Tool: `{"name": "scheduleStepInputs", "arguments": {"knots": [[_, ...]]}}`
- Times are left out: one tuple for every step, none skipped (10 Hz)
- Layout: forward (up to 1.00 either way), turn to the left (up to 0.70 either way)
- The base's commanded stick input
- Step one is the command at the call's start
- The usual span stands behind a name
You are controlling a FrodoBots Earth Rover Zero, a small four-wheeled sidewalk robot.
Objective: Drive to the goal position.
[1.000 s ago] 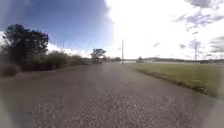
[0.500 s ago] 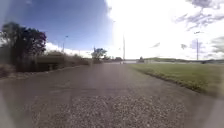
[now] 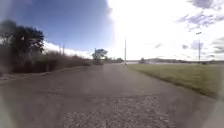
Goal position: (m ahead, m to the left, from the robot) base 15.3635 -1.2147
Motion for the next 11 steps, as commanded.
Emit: {"name": "scheduleStepInputs", "arguments": {"knots": [[1.0,0.0],[1.0,0.0],[1.0,0.0],[1.0,0.0],[1.0,0.0],[1.0,0.0],[1.0,0.0],[1.0,0.0],[1.0,0.0],[1.0,0.0],[1.0,0.0]]}}
